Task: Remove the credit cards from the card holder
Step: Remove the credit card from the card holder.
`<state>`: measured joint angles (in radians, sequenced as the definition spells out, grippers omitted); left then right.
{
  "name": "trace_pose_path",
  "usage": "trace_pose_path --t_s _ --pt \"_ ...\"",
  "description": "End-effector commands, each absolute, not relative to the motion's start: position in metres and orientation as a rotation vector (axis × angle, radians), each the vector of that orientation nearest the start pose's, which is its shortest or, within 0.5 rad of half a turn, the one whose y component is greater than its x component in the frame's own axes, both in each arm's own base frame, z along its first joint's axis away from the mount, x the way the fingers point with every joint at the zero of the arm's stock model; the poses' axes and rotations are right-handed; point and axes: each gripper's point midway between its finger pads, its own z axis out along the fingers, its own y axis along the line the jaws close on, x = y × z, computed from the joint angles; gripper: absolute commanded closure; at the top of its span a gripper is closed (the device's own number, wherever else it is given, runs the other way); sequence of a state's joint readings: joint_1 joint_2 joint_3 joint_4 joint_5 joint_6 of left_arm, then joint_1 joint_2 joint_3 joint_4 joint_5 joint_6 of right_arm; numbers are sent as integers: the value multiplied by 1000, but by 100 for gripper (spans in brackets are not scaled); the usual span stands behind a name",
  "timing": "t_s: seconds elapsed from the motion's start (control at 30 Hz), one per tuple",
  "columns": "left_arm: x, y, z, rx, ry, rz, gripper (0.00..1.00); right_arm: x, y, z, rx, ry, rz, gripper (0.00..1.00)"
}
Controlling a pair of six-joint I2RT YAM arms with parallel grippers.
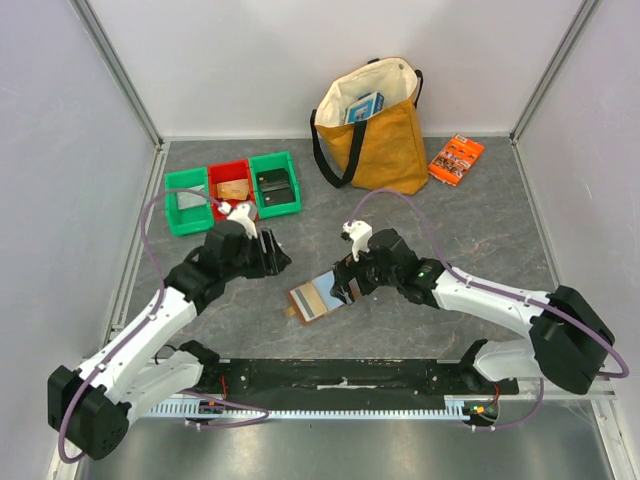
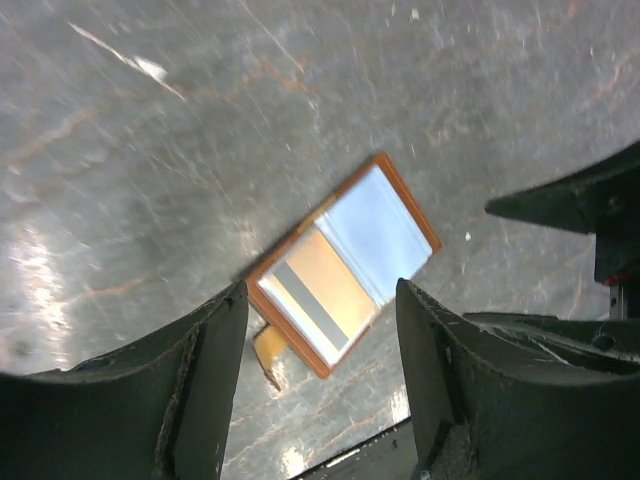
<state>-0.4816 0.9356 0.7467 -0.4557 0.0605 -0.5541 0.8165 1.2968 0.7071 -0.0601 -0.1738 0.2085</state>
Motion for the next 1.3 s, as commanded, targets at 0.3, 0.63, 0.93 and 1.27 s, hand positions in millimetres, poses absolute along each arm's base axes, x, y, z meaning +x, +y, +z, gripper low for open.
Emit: trace_pose_path --t_s 0.3,0.63,0.93,1.27 --pt "229 -193 88 -167 2319 -728 34 227 322 90 -768 2138 614 6" --pt "221 -205 63 -175 2366 -778 35 223 333 73 -783 2162 537 15" --pt "215 -209 49 -151 2421 -757 39 214 341 68 -822 2160 515 18" --pt "191 -203 43 -135 2481 -751 40 199 363 69 -903 2137 504 22"
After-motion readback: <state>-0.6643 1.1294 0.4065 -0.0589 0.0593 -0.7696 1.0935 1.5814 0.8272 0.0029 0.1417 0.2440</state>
